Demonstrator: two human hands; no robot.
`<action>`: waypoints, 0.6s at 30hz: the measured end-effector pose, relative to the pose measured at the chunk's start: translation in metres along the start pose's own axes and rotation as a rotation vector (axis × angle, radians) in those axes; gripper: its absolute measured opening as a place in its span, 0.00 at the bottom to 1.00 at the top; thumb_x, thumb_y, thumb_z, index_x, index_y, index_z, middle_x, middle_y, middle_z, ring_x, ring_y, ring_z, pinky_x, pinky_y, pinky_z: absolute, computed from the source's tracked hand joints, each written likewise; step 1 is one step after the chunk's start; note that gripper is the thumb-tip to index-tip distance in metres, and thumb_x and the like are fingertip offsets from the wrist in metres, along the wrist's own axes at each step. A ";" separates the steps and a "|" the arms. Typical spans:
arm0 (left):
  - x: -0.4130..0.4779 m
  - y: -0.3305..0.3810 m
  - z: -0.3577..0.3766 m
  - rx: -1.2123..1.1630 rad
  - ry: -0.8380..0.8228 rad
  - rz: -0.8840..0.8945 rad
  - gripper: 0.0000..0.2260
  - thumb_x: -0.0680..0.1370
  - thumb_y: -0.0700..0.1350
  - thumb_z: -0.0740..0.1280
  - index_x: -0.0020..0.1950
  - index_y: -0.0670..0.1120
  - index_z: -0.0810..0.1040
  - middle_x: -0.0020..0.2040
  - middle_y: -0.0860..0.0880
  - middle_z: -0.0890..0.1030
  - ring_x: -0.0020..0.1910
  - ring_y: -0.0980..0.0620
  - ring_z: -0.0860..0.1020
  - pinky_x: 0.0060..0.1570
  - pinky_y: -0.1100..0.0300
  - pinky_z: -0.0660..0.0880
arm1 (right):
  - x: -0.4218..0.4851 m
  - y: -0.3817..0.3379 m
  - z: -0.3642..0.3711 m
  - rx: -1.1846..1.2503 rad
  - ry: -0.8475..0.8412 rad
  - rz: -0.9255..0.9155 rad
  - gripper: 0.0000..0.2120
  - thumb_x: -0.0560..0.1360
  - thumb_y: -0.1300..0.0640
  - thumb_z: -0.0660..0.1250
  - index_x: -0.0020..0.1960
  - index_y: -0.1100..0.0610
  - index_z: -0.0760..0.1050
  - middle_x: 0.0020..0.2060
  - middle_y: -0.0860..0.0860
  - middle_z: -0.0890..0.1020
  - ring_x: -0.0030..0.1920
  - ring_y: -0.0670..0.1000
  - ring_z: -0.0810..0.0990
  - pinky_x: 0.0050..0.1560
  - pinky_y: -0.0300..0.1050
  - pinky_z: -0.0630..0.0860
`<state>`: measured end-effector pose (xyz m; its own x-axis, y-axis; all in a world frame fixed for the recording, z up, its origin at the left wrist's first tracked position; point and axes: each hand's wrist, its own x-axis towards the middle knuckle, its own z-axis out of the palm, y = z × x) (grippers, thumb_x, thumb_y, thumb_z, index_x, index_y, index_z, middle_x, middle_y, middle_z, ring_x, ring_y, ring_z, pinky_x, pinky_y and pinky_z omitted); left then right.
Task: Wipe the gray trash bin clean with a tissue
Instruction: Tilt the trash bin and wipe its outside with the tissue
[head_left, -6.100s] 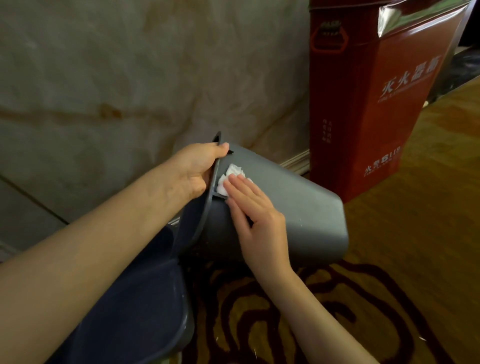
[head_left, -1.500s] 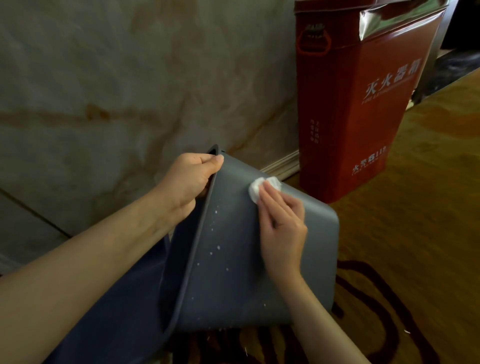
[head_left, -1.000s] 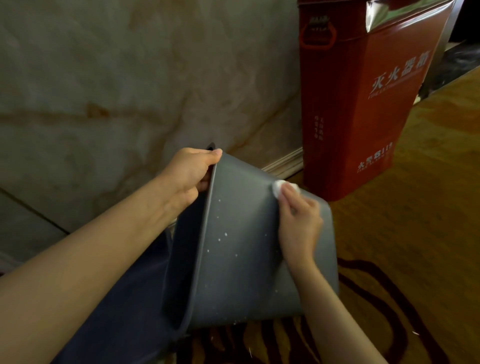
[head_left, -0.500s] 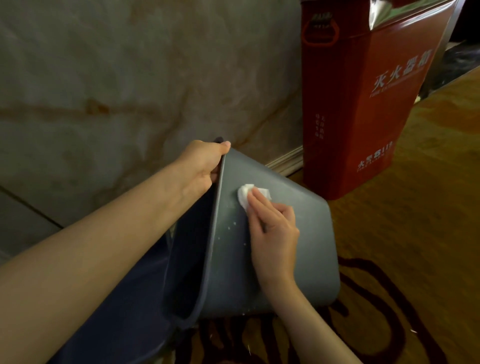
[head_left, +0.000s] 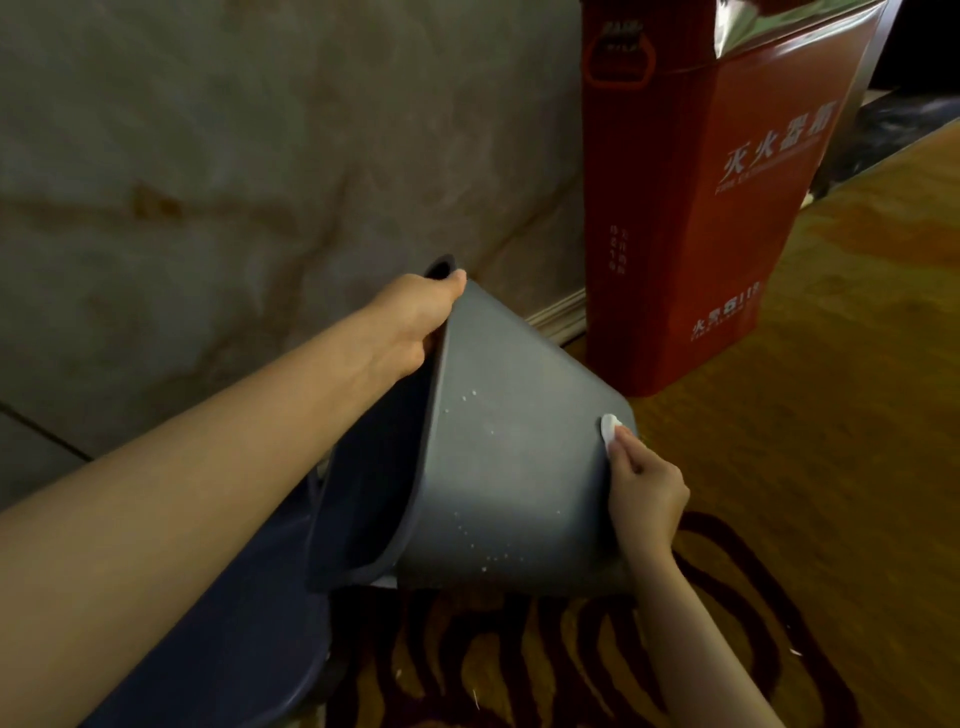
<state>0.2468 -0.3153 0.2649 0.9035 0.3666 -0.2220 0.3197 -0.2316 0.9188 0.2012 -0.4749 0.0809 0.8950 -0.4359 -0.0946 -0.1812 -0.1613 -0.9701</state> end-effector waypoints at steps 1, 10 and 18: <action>-0.006 -0.005 -0.003 0.026 -0.025 -0.004 0.15 0.79 0.47 0.60 0.60 0.40 0.74 0.51 0.43 0.79 0.48 0.47 0.78 0.54 0.54 0.74 | 0.002 0.000 0.001 0.009 -0.001 0.015 0.12 0.77 0.58 0.64 0.60 0.56 0.77 0.50 0.50 0.84 0.31 0.37 0.71 0.34 0.26 0.67; -0.054 -0.022 -0.046 -0.224 -0.192 -0.221 0.08 0.80 0.40 0.55 0.50 0.47 0.74 0.40 0.48 0.76 0.36 0.53 0.75 0.25 0.65 0.77 | 0.001 -0.004 0.017 0.001 -0.089 0.036 0.13 0.77 0.58 0.64 0.60 0.56 0.77 0.49 0.49 0.84 0.28 0.41 0.73 0.26 0.28 0.66; -0.063 -0.038 -0.049 -0.248 -0.224 -0.177 0.17 0.80 0.44 0.56 0.67 0.58 0.67 0.41 0.51 0.78 0.27 0.56 0.79 0.26 0.62 0.78 | 0.009 -0.011 0.017 -0.115 -0.167 0.074 0.13 0.76 0.57 0.64 0.60 0.57 0.77 0.53 0.54 0.83 0.36 0.47 0.77 0.35 0.38 0.73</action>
<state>0.1641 -0.2852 0.2600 0.8892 0.1688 -0.4251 0.4224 0.0535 0.9048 0.2184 -0.4619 0.0864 0.9308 -0.2994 -0.2097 -0.2858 -0.2385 -0.9282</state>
